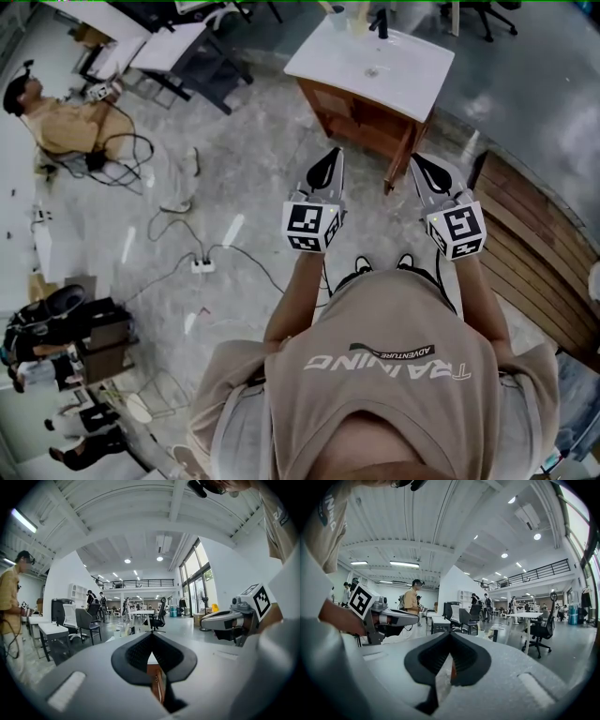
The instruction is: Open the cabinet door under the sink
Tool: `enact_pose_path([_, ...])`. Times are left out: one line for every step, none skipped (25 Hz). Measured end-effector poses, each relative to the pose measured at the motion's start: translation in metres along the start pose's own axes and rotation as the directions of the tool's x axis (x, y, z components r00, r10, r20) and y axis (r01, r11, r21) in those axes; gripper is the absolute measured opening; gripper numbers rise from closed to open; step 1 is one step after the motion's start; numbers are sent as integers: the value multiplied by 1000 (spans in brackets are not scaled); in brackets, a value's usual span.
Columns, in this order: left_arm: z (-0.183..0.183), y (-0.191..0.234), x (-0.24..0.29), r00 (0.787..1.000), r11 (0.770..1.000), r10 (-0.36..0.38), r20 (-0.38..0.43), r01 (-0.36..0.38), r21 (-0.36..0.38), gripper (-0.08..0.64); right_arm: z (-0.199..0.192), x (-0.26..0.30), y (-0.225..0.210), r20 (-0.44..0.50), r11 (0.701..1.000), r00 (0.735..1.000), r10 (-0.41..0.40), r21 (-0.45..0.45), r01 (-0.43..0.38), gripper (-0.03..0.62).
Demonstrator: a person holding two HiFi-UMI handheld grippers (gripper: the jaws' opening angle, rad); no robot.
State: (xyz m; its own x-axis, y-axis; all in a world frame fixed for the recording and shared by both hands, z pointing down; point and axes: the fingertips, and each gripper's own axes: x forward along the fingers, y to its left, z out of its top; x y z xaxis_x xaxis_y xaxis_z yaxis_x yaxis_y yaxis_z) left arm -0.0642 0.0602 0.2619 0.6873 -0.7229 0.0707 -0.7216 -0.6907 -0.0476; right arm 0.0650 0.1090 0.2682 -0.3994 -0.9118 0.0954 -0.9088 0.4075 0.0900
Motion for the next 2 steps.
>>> enact_pose_path([-1, 2, 0, 1000, 1000, 1, 0, -1, -5, 15, 0, 2, 1, 0, 1000, 1000, 1, 0, -1, 0])
enact_pose_path([-3, 4, 0, 1000, 1000, 1, -1, -1, -10, 15, 0, 4, 1, -1, 1000, 1000, 1, -1, -1, 0])
